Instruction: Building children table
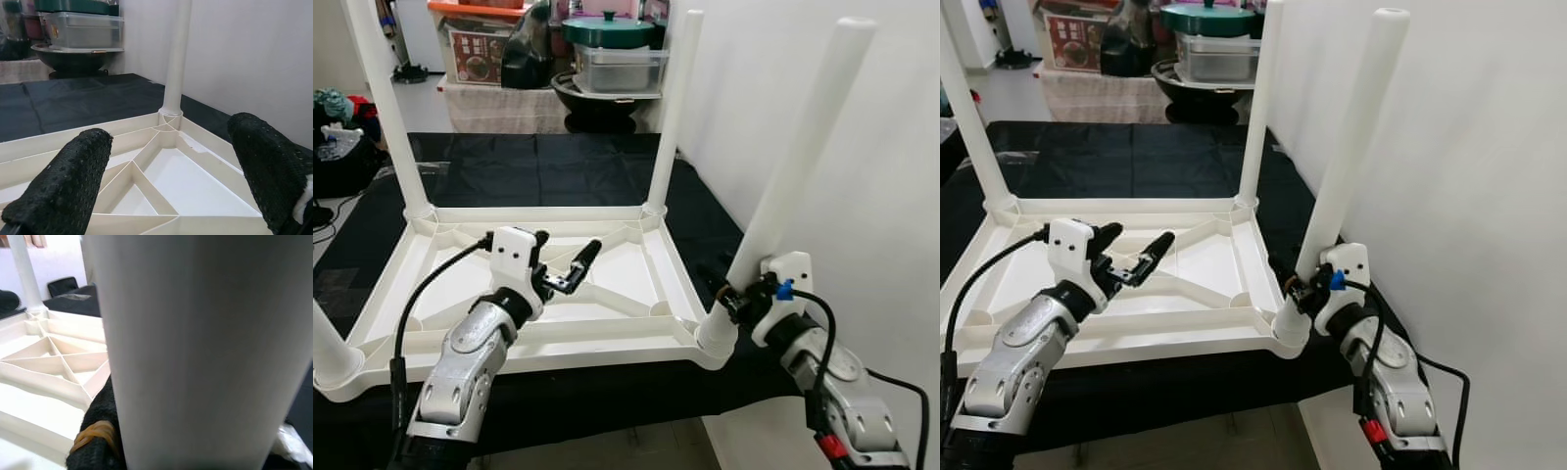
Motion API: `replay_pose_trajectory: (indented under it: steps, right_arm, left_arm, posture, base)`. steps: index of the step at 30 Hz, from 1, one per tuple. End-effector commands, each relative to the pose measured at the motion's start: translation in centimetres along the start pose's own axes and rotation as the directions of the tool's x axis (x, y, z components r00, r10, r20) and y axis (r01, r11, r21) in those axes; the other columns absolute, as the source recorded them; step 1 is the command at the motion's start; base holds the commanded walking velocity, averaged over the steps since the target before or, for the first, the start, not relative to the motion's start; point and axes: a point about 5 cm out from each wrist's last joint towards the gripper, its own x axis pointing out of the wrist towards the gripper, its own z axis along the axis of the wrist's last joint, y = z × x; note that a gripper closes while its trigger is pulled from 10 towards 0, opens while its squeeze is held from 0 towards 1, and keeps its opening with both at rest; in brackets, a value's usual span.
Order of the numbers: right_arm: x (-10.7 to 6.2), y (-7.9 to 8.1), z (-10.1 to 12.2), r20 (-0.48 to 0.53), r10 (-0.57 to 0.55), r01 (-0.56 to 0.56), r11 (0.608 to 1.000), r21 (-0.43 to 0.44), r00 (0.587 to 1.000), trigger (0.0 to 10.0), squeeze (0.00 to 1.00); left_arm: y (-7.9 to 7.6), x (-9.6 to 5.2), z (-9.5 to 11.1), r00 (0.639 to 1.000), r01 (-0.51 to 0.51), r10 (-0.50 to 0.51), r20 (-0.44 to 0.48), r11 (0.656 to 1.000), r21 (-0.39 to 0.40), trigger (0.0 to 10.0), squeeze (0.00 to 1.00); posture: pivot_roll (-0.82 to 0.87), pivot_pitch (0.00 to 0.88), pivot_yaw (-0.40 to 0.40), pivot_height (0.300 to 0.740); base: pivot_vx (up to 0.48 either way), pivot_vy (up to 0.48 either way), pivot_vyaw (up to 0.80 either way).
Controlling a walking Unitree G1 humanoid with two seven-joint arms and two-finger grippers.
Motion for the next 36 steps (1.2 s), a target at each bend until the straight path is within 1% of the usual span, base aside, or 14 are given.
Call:
replay_pose_trajectory:
  steps: [1, 3, 6, 10, 14, 17, 21, 22, 25, 29, 31, 33, 34, 36]
  right_arm:
    - [-0.5, 0.8, -2.5, -0.098, 0.044, -0.036, 0.996, 0.081, 0.994, 10.0, 0.0]
    - [-0.2, 1.1, -1.8, -0.059, 0.061, -0.056, 0.994, 0.089, 0.996, 10.0, 0.0]
    - [0.5, 2.7, -0.6, 0.023, 0.117, -0.119, 0.986, 0.115, 0.993, 10.0, 0.0]
    - [0.8, 3.3, -0.1, 0.058, 0.13, -0.137, 0.981, 0.137, 0.99, 10.0, 0.0]
    - [0.9, 5.6, 0.8, 0.112, 0.235, -0.252, 0.953, 0.168, 0.965, 10.0, 0.0]
    - [0.9, 6.7, 1.2, 0.125, 0.295, -0.314, 0.934, 0.173, 0.947, 10.0, 0.0]
    - [0.9, 7.1, 1.3, 0.127, 0.316, -0.334, 0.927, 0.171, 0.94, 10.0, 0.0]
    - [0.9, 8.0, 0.9, 0.103, 0.36, -0.372, 0.917, 0.144, 0.927, 10.0, 0.0]
    - [0.9, 8.3, 0.6, 0.083, 0.377, -0.385, 0.914, 0.125, 0.923, 10.0, 0.0]
    - [0.8, 8.0, 0.7, 0.076, 0.369, -0.376, 0.919, 0.118, 0.926, 10.0, 0.0]
    - [0.7, 7.1, 1.2, 0.081, 0.35, -0.357, 0.927, 0.114, 0.933, 10.0, 0.0]
    - [0.7, 4.7, 1.8, 0.085, 0.277, -0.285, 0.951, 0.117, 0.957, 10.0, 0.0]
    - [0.7, 4.7, 1.8, 0.085, 0.277, -0.285, 0.951, 0.117, 0.957, 10.0, 0.0]
    - [0.6, 3.5, 1.9, 0.083, 0.232, -0.241, 0.963, 0.121, 0.969, 10.0, 0.0]
  left_arm:
    - [0.0, 0.0, -0.3, 1.0, 0.001, -0.001, -0.014, 1.0, -0.002, 10.0, 0.0]
    - [0.0, 0.1, 0.0, 1.0, 0.002, -0.002, -0.009, 1.0, -0.002, 10.0, 0.0]
    - [-0.1, 0.1, 0.4, 1.0, 0.005, -0.005, 0.002, 1.0, -0.006, 10.0, 0.0]
    - [-0.1, 0.1, 0.5, 1.0, 0.008, -0.008, 0.005, 1.0, -0.007, 10.0, 0.0]
    - [0.1, 0.0, 0.6, 1.0, 0.009, -0.009, 0.006, 1.0, -0.015, 10.0, 0.0]
    - [0.2, 0.0, 0.6, 1.0, 0.01, -0.01, 0.005, 1.0, -0.017, 10.0, 0.0]
    - [0.2, 0.0, 0.6, 1.0, 0.01, -0.01, 0.004, 1.0, -0.017, 10.0, 0.0]
    - [0.1, 0.0, 0.5, 1.0, 0.012, -0.012, 0.002, 1.0, -0.017, 10.0, 0.0]
    - [0.1, 0.0, 0.5, 1.0, 0.011, -0.011, 0.0, 1.0, -0.016, 10.0, 0.0]
    - [0.2, -0.2, 0.4, 1.0, 0.008, -0.008, -0.004, 1.0, -0.014, 10.0, 0.0]
    - [0.2, -0.2, 0.3, 1.0, 0.007, -0.007, -0.009, 1.0, -0.014, 10.0, 0.0]
    - [0.2, -0.2, 0.2, 1.0, 0.008, -0.008, -0.011, 1.0, -0.015, 10.0, 0.0]
    - [0.2, -0.2, 0.2, 1.0, 0.008, -0.008, -0.011, 1.0, -0.015, 10.0, 0.0]
    - [0.1, -0.2, 0.2, 1.0, 0.009, -0.009, -0.012, 1.0, -0.016, 10.0, 0.0]
  posture:
    - [0.07, 0.0, -0.09, 0.74]
    - [0.08, 0.0, -0.091, 0.74]
    - [0.09, 0.0, -0.091, 0.74]
    - [0.09, 0.0, -0.091, 0.74]
    - [0.1, 0.0, -0.089, 0.74]
    - [0.1, 0.0, -0.089, 0.74]
    - [0.1, 0.0, -0.089, 0.74]
    - [0.1, 0.0, -0.091, 0.74]
    - [0.1, 0.0, -0.094, 0.74]
    - [0.09, 0.0, -0.095, 0.74]
    - [0.09, 0.0, -0.096, 0.74]
    - [0.09, 0.0, -0.096, 0.74]
    - [0.09, 0.0, -0.096, 0.74]
    - [0.09, 0.0, -0.096, 0.74]
  base:
    - [0.0, 0.0, 0.0]
    - [0.0, 0.0, 0.0]
    - [0.0, 0.0, 0.0]
    - [0.0, 0.0, 0.0]
    - [0.0, 0.0, 0.0]
    - [0.0, 0.0, 0.0]
    - [0.0, 0.0, 0.0]
    - [0.0, 0.0, 0.0]
    - [0.0, 0.0, 0.0]
    - [0.0, 0.0, 0.0]
    - [0.0, 0.0, 0.0]
    - [0.0, 0.0, 0.0]
    - [0.0, 0.0, 0.0]
    - [0.0, 0.0, 0.0]
